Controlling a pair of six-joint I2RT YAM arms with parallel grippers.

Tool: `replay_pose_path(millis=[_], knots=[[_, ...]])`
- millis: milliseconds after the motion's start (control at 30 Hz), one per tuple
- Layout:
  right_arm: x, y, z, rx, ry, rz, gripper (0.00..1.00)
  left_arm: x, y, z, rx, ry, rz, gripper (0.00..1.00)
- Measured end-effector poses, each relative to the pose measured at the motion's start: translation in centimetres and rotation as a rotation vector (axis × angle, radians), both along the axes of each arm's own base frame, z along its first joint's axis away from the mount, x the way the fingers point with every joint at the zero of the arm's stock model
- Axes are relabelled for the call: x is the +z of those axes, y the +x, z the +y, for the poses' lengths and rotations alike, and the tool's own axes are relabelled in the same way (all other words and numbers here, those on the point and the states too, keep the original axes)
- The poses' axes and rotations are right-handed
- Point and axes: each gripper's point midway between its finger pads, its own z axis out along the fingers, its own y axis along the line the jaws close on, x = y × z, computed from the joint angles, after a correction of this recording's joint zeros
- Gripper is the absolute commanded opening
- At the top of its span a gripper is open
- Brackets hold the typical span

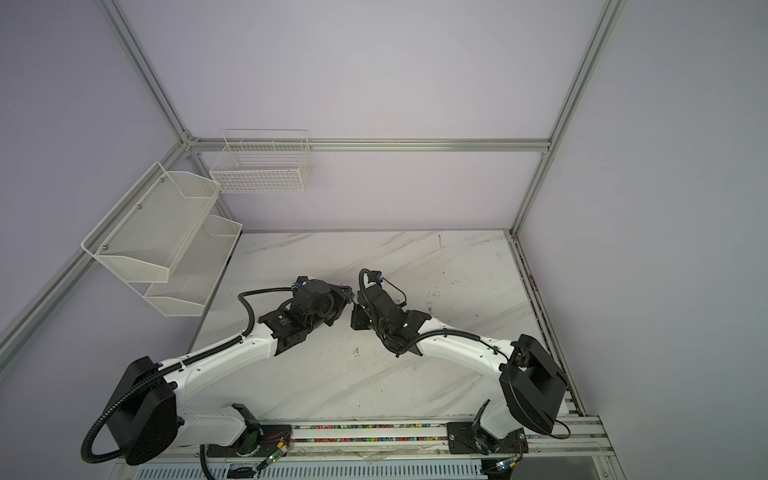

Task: Unlock with the key
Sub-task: 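Push the key blade into the blue padlock's keyhole with the right gripper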

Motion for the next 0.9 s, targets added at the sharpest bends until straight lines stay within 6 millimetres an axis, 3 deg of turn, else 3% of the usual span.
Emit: replay_pose_path(millis=[567,900], knots=[[0.6,0.1,-0.3,-0.008,-0.226,-0.165,0.0,0.5,-0.1,-0.7,-0.006,-0.049,-0.001,0.0],[0.8,-1.0,1.7,0.077,-0.033,-0.009,0.0,0.5,-0.4,0.3,0.033,-0.01,0.0,0.0]])
